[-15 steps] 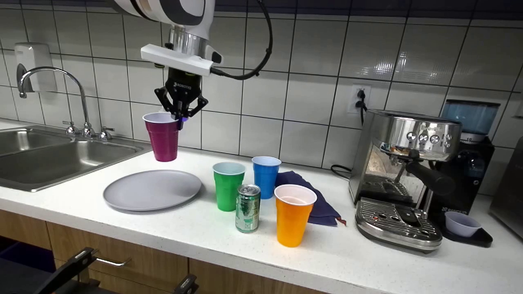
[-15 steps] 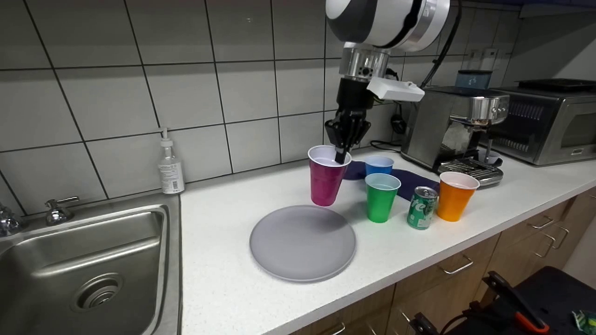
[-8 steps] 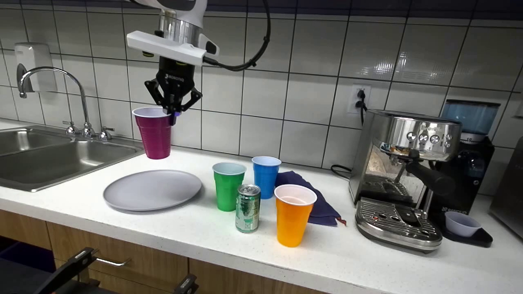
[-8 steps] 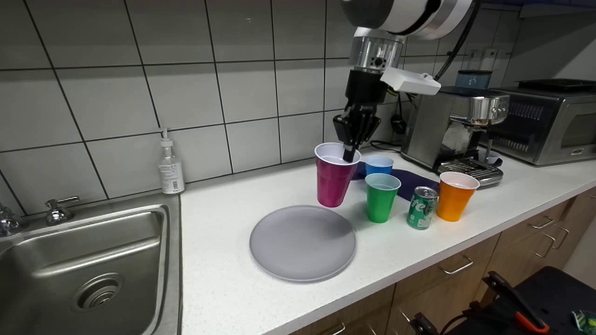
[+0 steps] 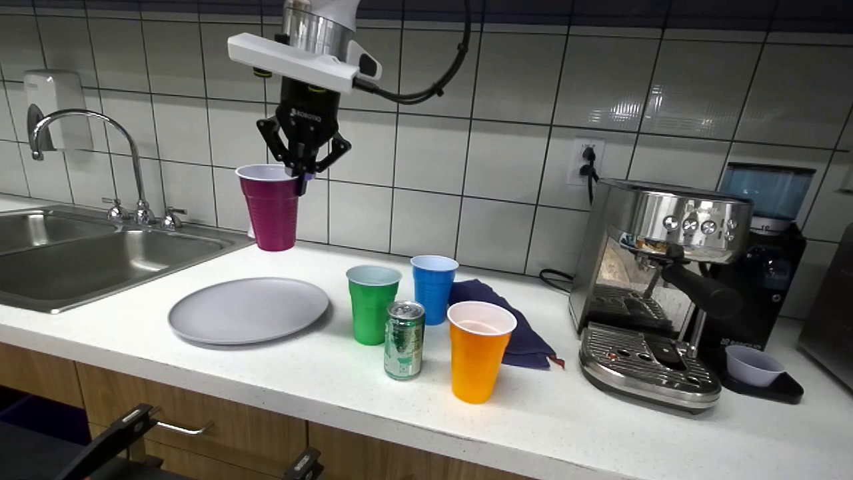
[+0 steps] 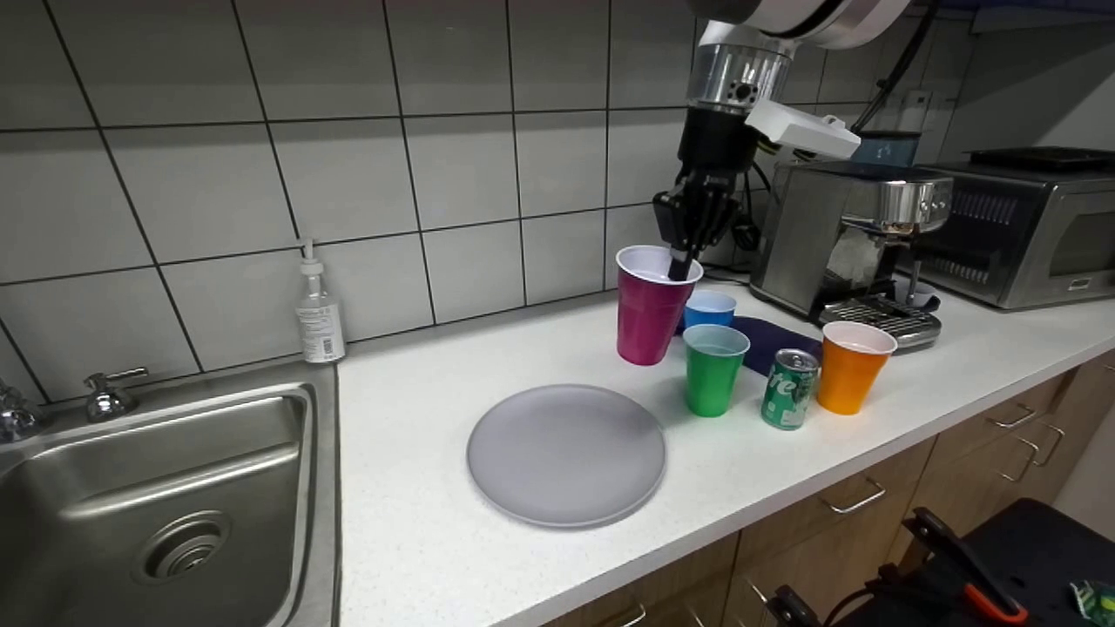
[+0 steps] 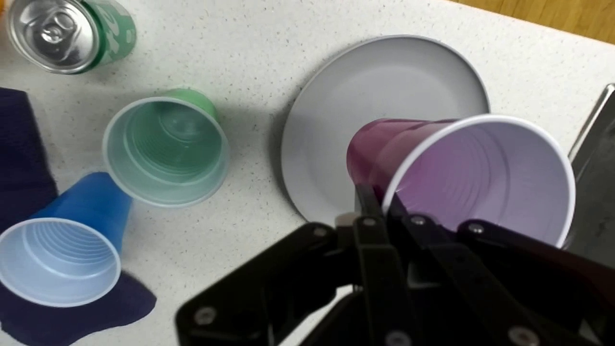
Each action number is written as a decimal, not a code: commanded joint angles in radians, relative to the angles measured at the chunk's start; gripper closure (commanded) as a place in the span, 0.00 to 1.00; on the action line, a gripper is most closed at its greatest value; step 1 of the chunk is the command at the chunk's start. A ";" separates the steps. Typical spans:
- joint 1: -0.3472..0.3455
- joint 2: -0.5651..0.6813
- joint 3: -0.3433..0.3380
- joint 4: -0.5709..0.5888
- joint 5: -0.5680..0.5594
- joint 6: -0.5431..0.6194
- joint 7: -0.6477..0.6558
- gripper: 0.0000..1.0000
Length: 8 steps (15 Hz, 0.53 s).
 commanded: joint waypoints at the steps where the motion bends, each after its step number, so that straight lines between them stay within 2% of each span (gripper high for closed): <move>1: -0.011 0.006 -0.035 0.037 -0.018 -0.042 -0.011 0.99; 8: -0.036 0.082 -0.086 0.112 -0.016 -0.029 -0.009 0.99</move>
